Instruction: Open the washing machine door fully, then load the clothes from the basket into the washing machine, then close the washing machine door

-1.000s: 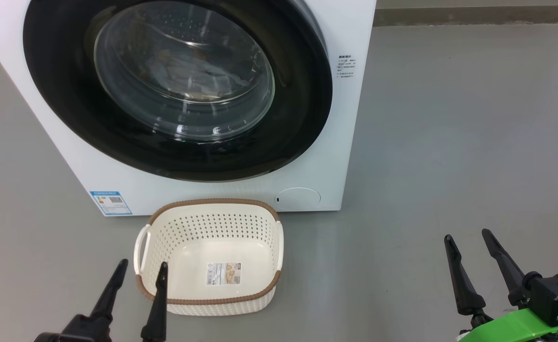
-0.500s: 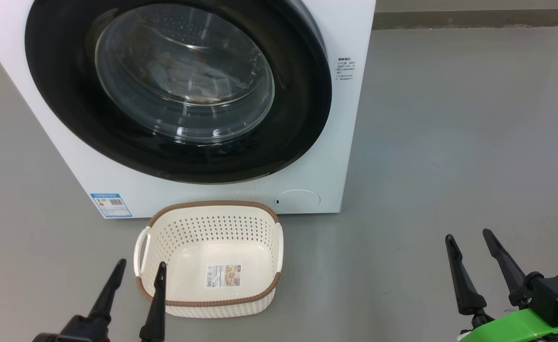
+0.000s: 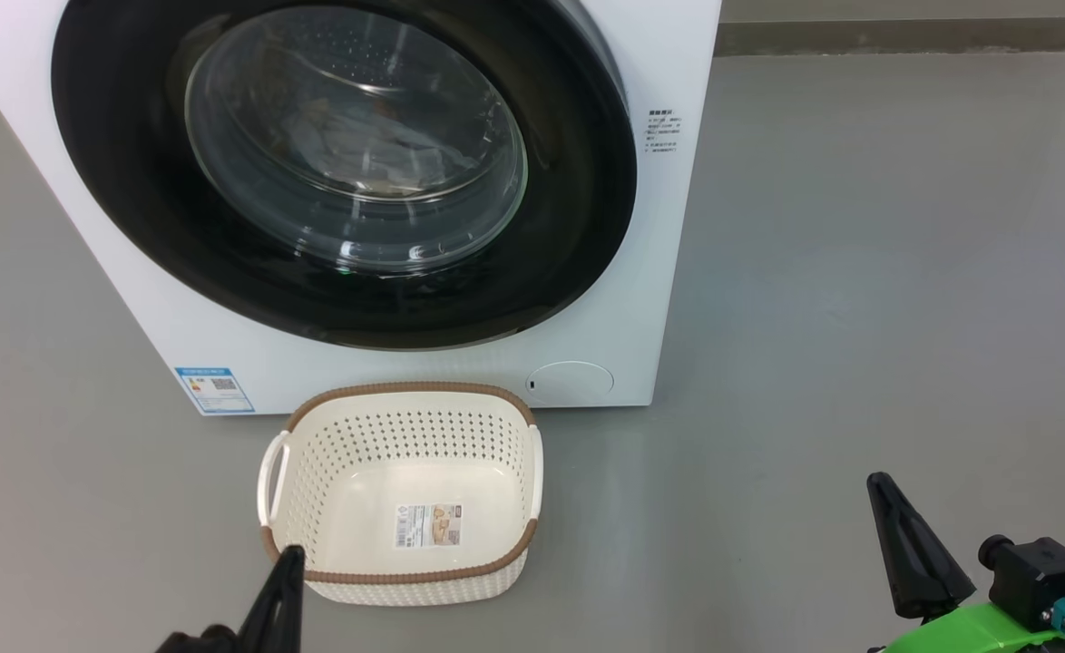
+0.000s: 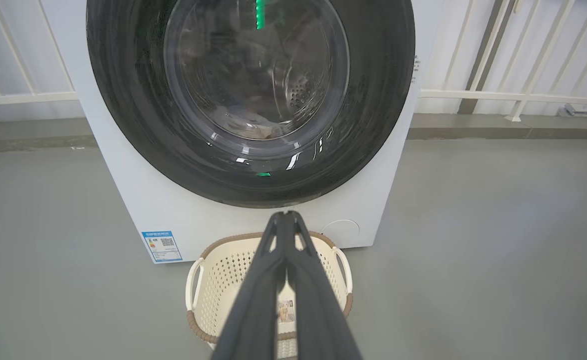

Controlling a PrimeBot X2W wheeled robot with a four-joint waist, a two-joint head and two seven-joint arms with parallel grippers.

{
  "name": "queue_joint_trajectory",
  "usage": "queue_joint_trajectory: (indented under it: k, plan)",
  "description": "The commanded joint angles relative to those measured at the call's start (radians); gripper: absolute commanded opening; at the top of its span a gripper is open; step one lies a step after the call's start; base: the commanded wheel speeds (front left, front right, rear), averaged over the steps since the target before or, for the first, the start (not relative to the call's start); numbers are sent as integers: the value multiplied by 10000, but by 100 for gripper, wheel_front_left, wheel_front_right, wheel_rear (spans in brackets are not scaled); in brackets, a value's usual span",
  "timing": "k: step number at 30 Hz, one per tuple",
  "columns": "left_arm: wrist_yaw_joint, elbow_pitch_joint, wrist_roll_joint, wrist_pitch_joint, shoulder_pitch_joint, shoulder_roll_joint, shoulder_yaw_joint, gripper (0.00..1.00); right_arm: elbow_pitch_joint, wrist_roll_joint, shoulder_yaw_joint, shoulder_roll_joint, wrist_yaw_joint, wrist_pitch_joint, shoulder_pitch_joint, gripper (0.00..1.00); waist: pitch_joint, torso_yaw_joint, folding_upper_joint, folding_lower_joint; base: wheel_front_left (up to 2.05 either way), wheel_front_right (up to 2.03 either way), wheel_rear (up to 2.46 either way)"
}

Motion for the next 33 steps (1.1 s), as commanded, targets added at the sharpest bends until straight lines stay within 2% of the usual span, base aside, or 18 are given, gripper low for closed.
queue_joint_trajectory:
  k: [1,6,10,33]
  plan:
    - [-14,-155,-230,27,-136,70,63,0,-181,245,9,-37,-1,6,-18,0,2,-6,0,1,0,0,0]
    - [-56,-88,-821,109,-194,73,159,0,-65,855,35,-73,-3,55,-82,0,-25,-48,0,23,0,0,0]
    - [-103,14,-1404,193,-280,71,250,0,84,1460,59,-107,-6,99,-174,0,-3,-82,0,1,0,0,0]
    - [-321,427,-3931,587,-641,30,682,0,657,4070,113,-213,-16,329,-525,0,1,-235,0,0,0,0,0]
